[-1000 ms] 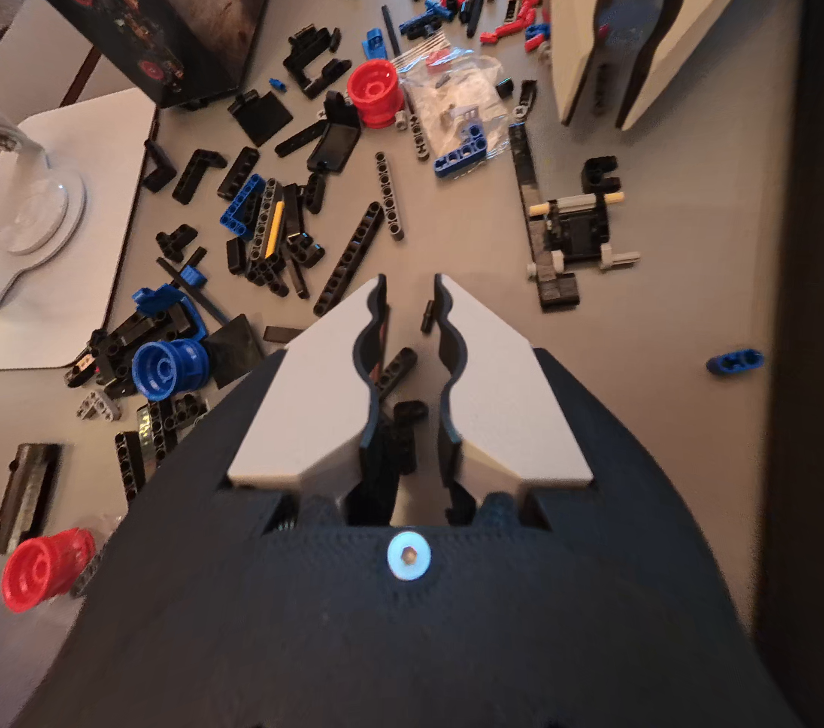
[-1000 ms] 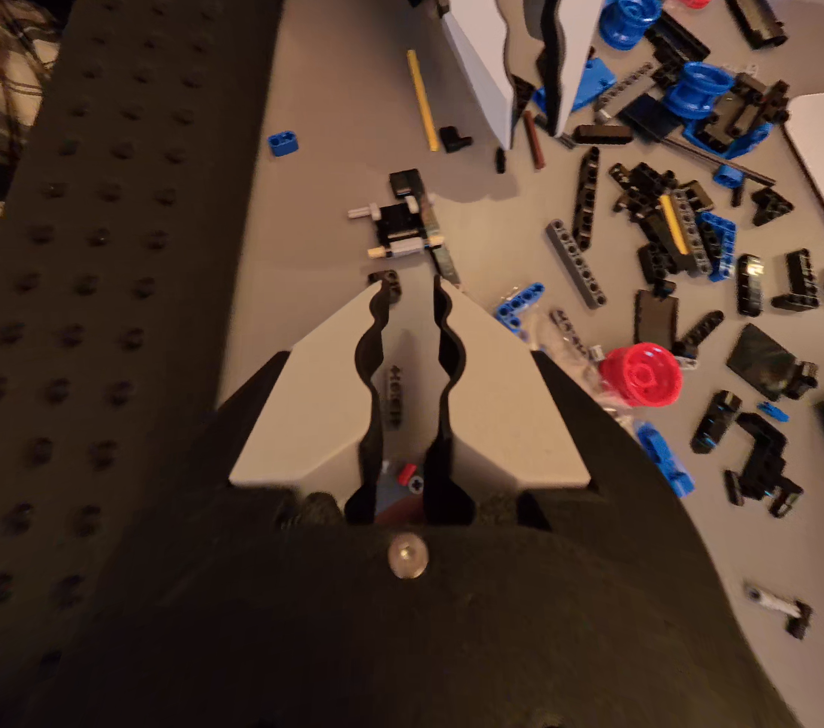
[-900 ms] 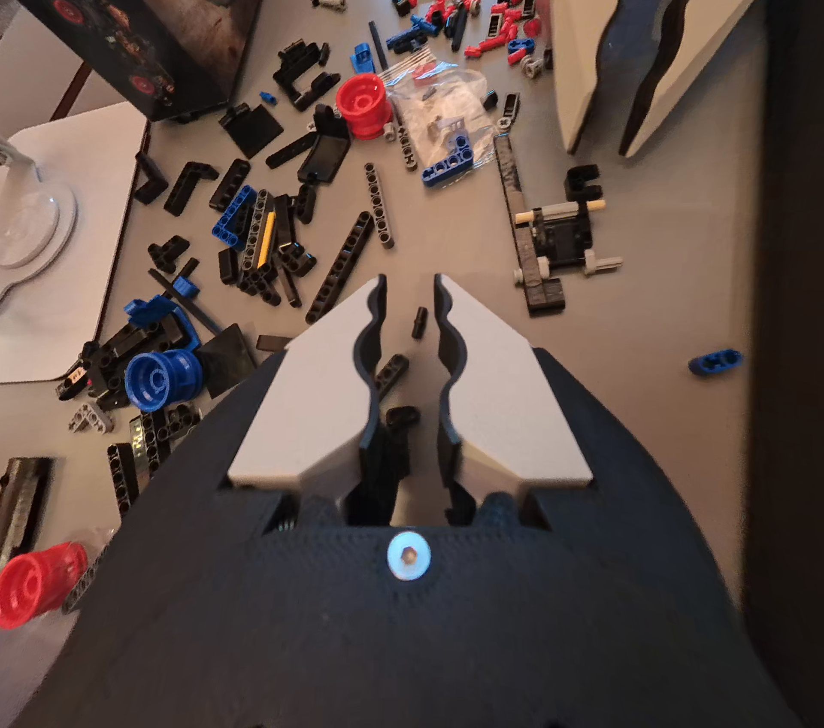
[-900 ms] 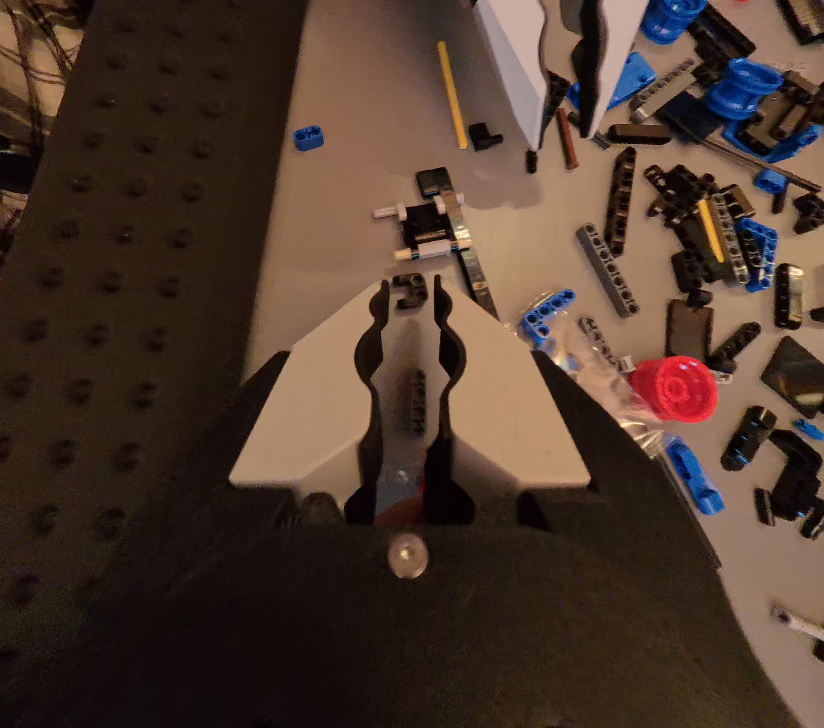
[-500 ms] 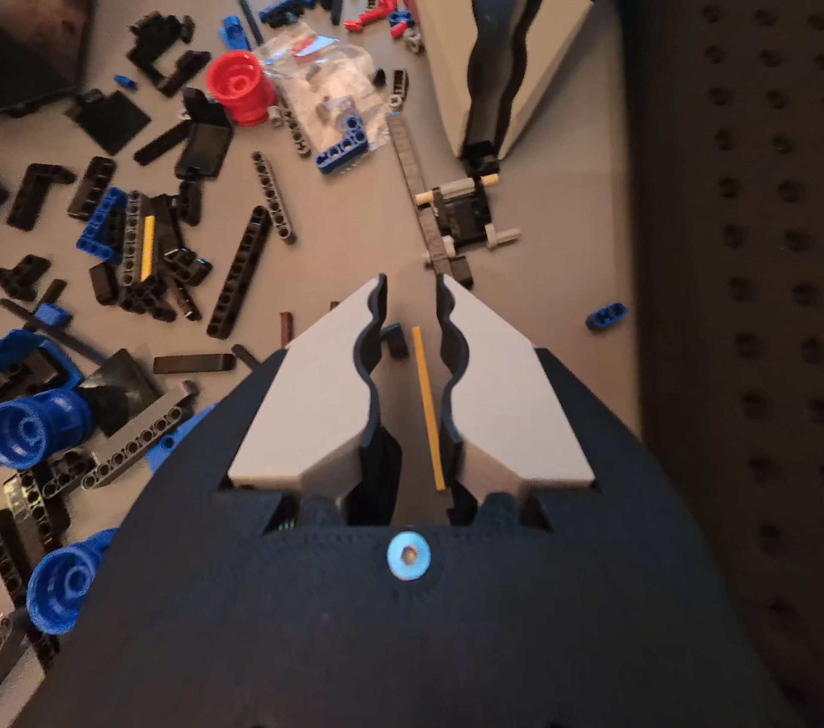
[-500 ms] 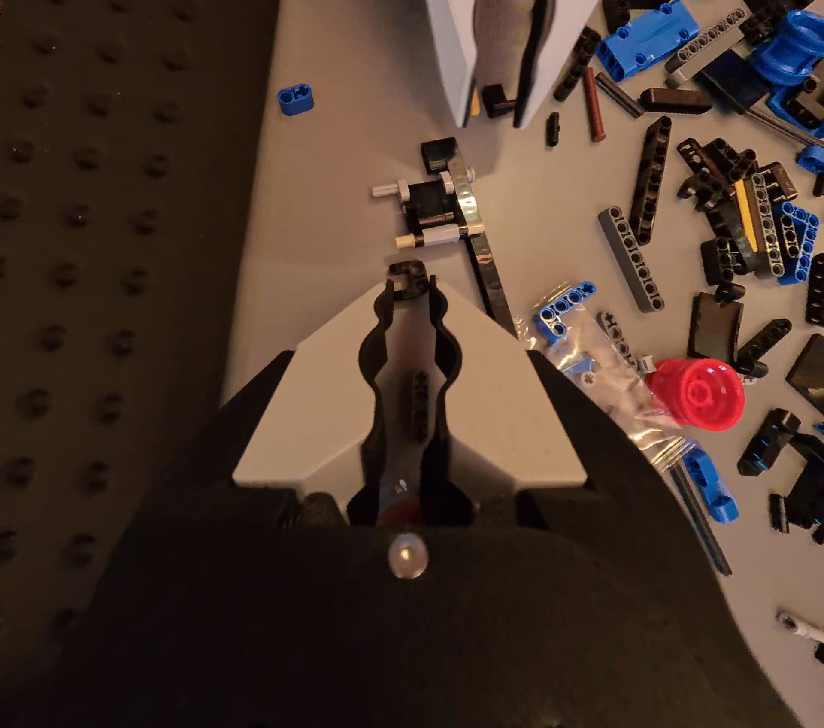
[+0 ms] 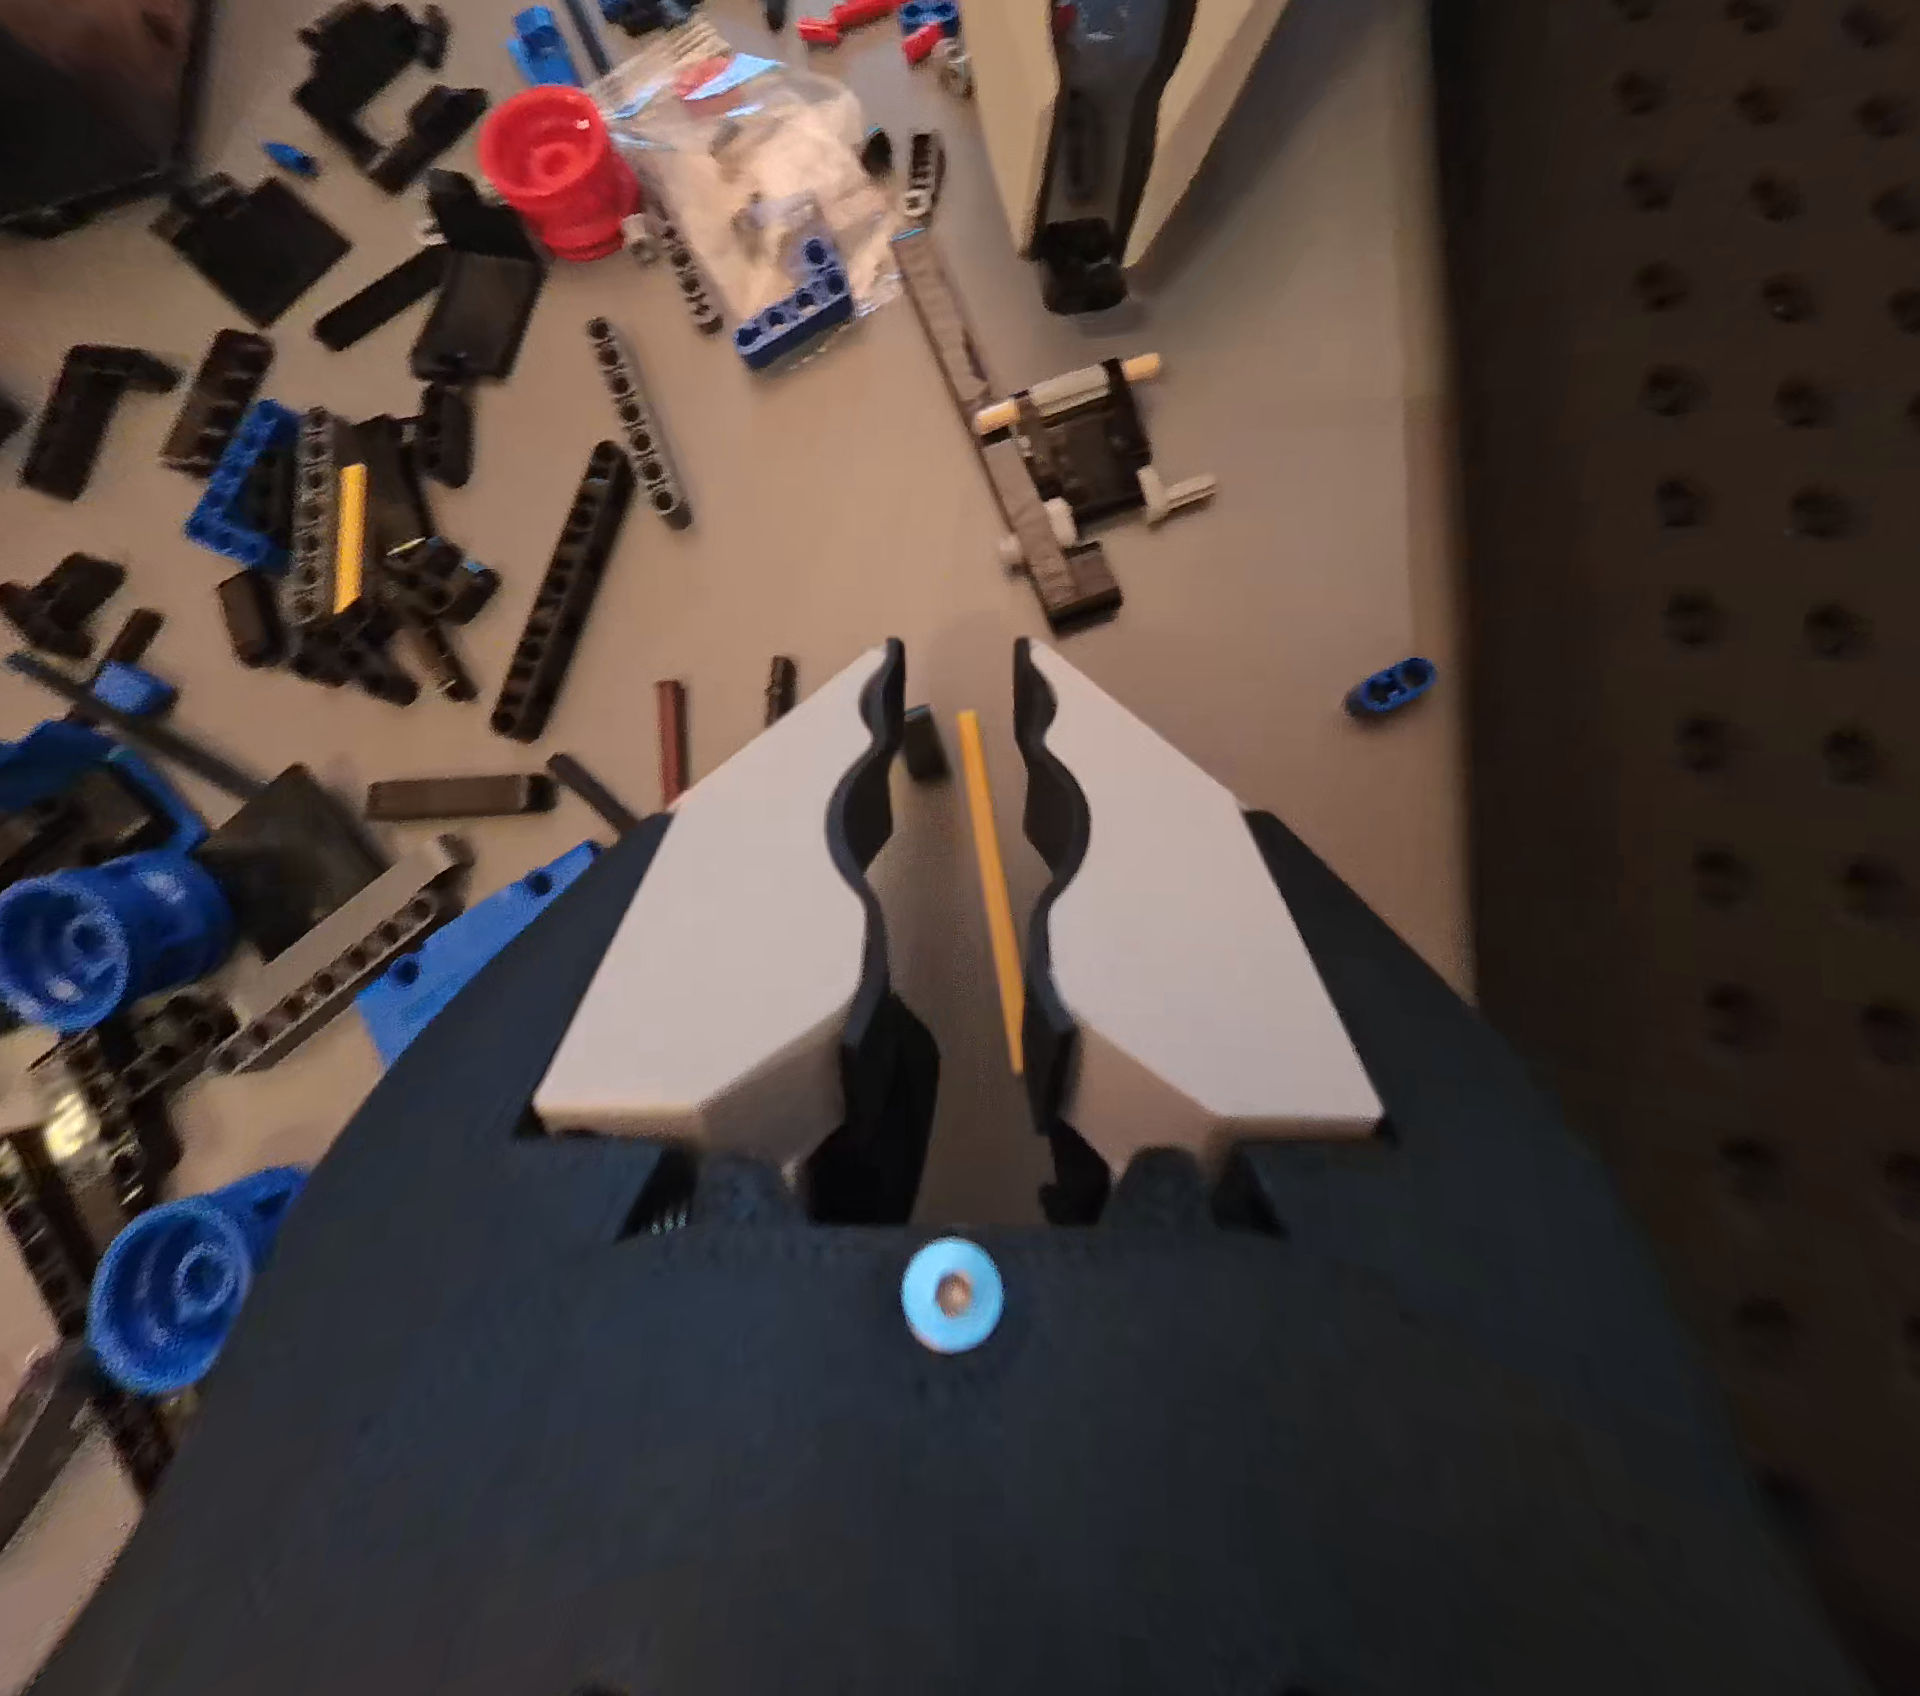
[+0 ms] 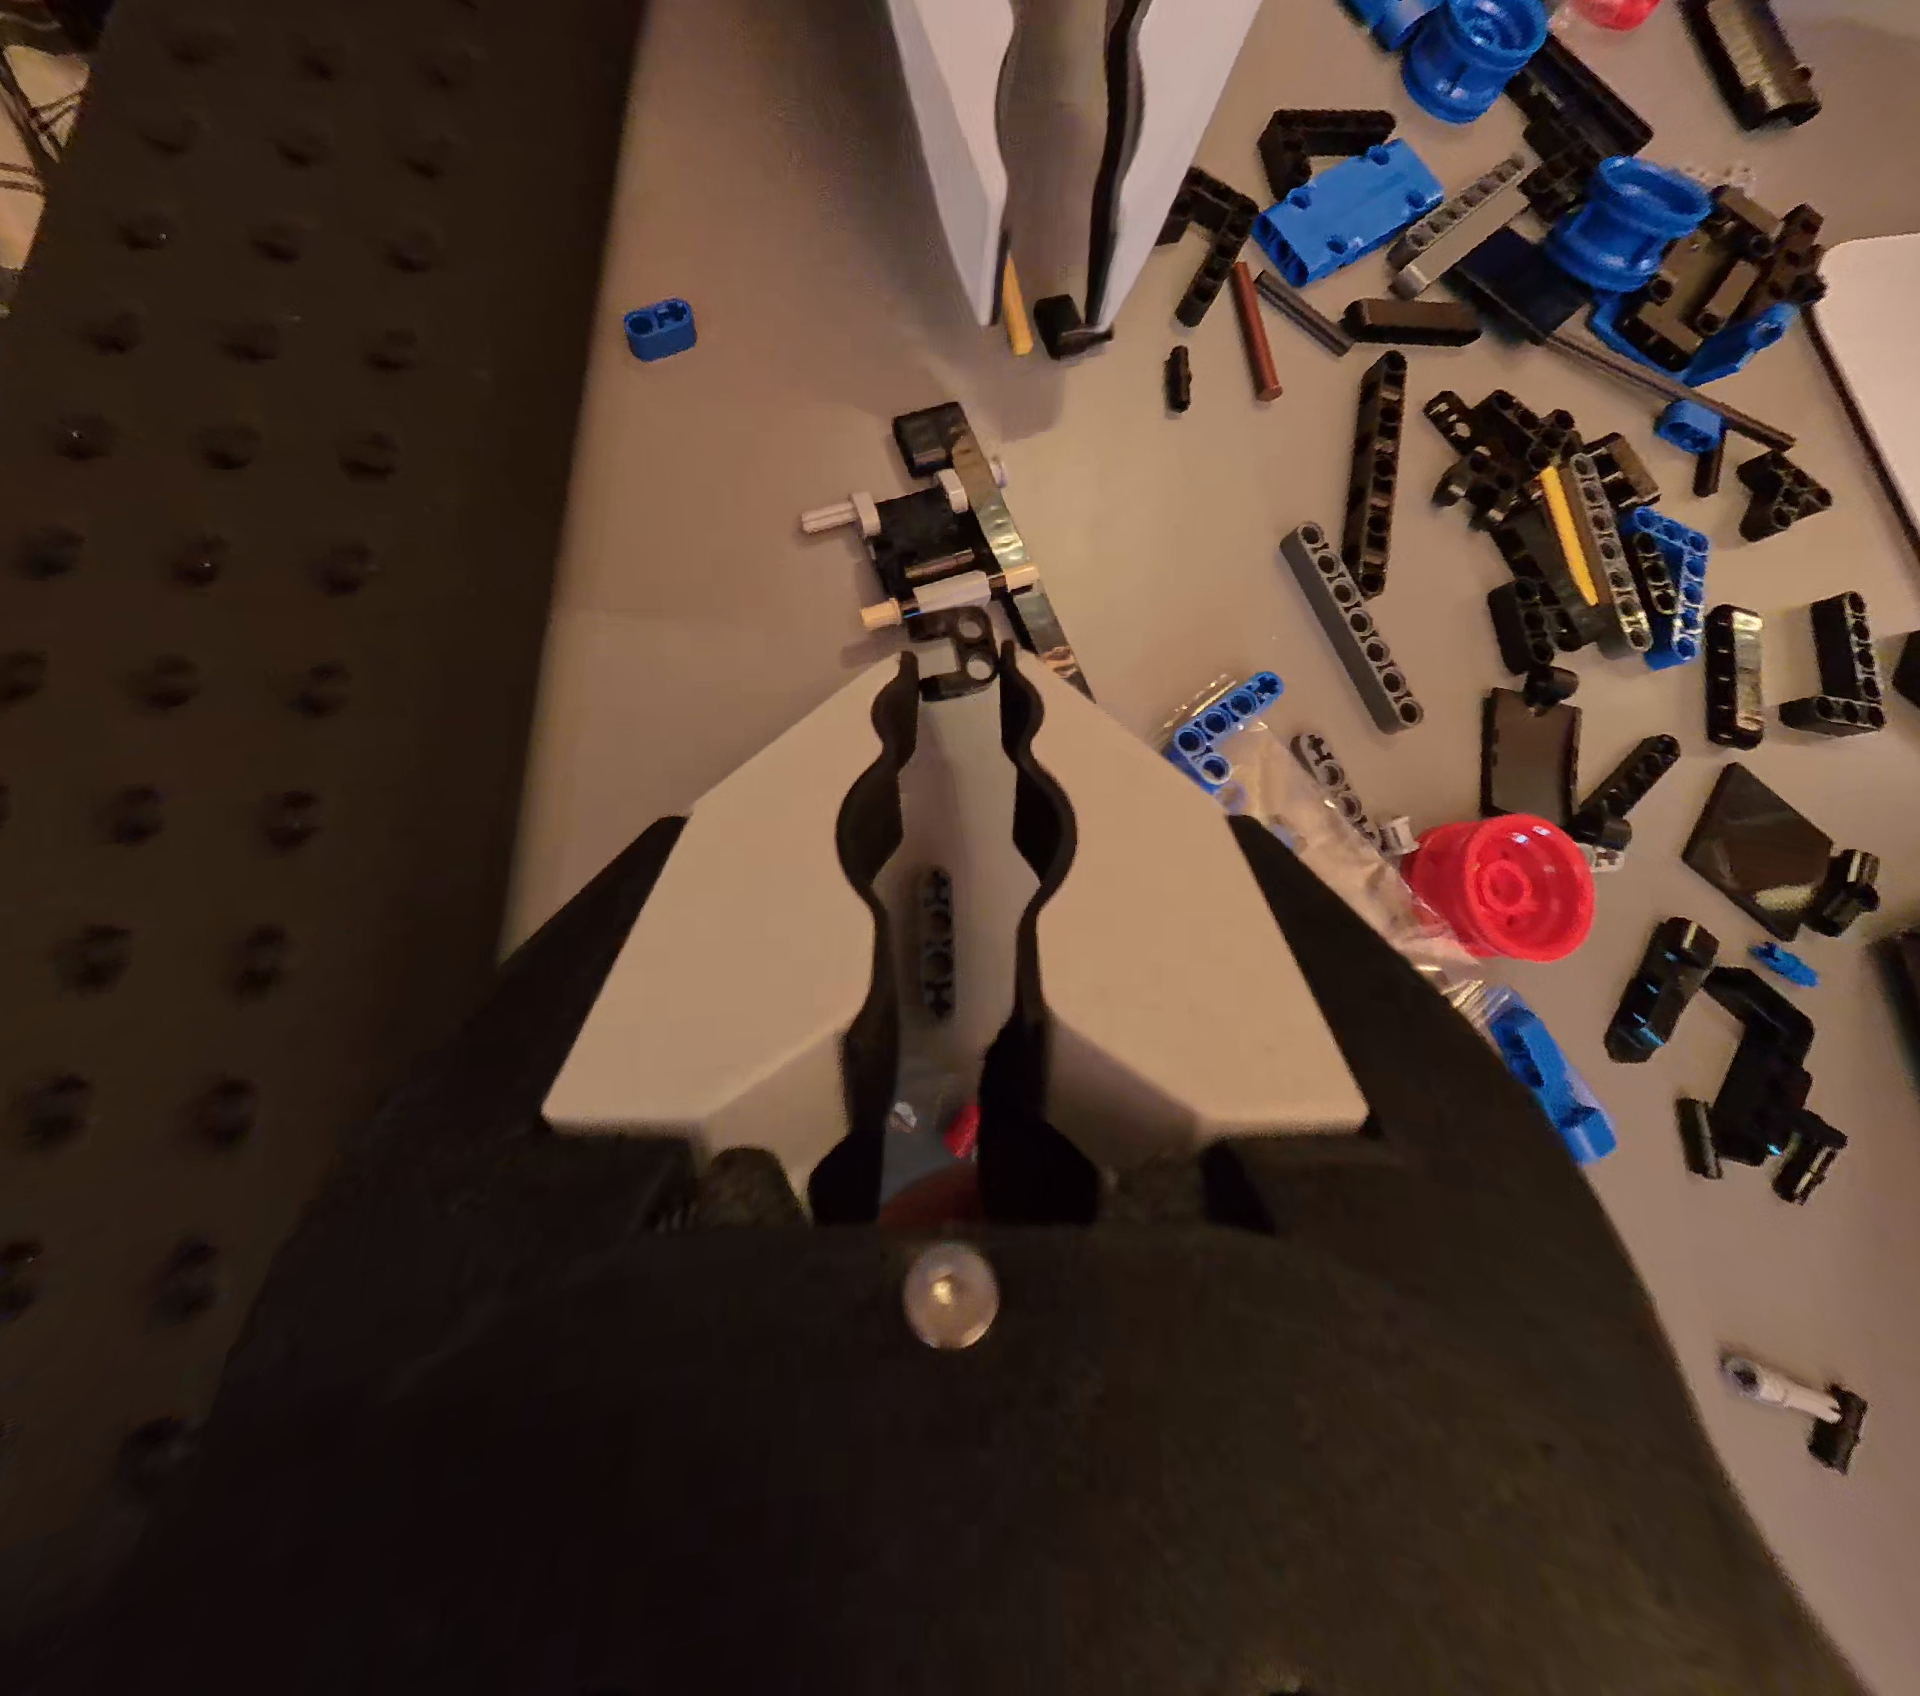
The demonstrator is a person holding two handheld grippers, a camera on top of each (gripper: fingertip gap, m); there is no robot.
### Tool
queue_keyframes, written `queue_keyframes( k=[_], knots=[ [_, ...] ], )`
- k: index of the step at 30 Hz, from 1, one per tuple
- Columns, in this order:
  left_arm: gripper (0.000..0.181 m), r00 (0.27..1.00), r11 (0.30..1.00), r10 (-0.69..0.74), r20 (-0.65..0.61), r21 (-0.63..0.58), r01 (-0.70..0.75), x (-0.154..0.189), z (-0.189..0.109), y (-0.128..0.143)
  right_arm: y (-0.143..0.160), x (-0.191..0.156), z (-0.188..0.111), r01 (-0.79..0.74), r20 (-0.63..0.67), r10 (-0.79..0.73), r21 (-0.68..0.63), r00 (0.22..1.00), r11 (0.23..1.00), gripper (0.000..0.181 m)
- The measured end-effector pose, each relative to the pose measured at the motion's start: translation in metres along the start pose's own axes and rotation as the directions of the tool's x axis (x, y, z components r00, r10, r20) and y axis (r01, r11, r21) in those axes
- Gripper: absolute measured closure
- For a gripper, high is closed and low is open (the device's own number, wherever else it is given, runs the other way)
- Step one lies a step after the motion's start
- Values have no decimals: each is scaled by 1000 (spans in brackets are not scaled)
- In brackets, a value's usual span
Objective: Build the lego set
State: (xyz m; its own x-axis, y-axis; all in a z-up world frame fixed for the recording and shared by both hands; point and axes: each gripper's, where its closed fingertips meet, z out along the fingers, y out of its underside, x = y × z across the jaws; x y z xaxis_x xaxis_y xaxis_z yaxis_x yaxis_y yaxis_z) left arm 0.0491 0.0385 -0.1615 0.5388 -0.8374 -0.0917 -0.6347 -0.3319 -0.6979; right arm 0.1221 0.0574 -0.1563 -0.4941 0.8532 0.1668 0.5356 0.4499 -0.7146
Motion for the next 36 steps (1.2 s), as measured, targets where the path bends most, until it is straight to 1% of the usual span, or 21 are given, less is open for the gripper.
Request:
queue_keyframes(
  k=[4, 7, 16, 19, 28, 30, 33, 35, 36],
  knots=[
    [164, 997, 999, -27, 66, -32, 29, -15, -11, 13, -2, 6, -1, -5, -26, 6, 21, 1000, 1000, 167],
    [167, 996, 998, -42, 77, -40, 45, -18, -16, 18, -3, 9, -3, -9, -36, 10, 36, 999, 999, 167],
    [169, 999, 995, -25, 35, -98, 28, -9, -3, 25, -3, 10, -3, -8, -39, 10, 51, 999, 999, 167],
    [173, 1000, 994, -2, 22, -106, 4, -4, 1, 23, -4, 11, -3, -8, -42, 10, 58, 999, 998, 167],
    [175, 999, 996, 22, 49, -87, -17, -7, 4, 17, -4, 14, -4, -10, -56, 14, 67, 998, 998, 167],
    [173, 999, 996, 19, 45, -88, -15, -7, 5, 17, -4, 15, -4, -11, -58, 15, 69, 998, 998, 167],
    [164, 999, 995, 21, 47, -97, -16, -6, 7, 18, -3, 15, -4, -10, -59, 14, 69, 998, 998, 167],
    [166, 999, 995, 25, 45, -99, -20, -6, 8, 17, -3, 15, -4, -10, -60, 14, 73, 998, 997, 167],
    [171, 999, 994, 29, 44, -102, -25, -5, 9, 17, -3, 15, -4, -9, -61, 14, 75, 998, 997, 167]
  ],
)
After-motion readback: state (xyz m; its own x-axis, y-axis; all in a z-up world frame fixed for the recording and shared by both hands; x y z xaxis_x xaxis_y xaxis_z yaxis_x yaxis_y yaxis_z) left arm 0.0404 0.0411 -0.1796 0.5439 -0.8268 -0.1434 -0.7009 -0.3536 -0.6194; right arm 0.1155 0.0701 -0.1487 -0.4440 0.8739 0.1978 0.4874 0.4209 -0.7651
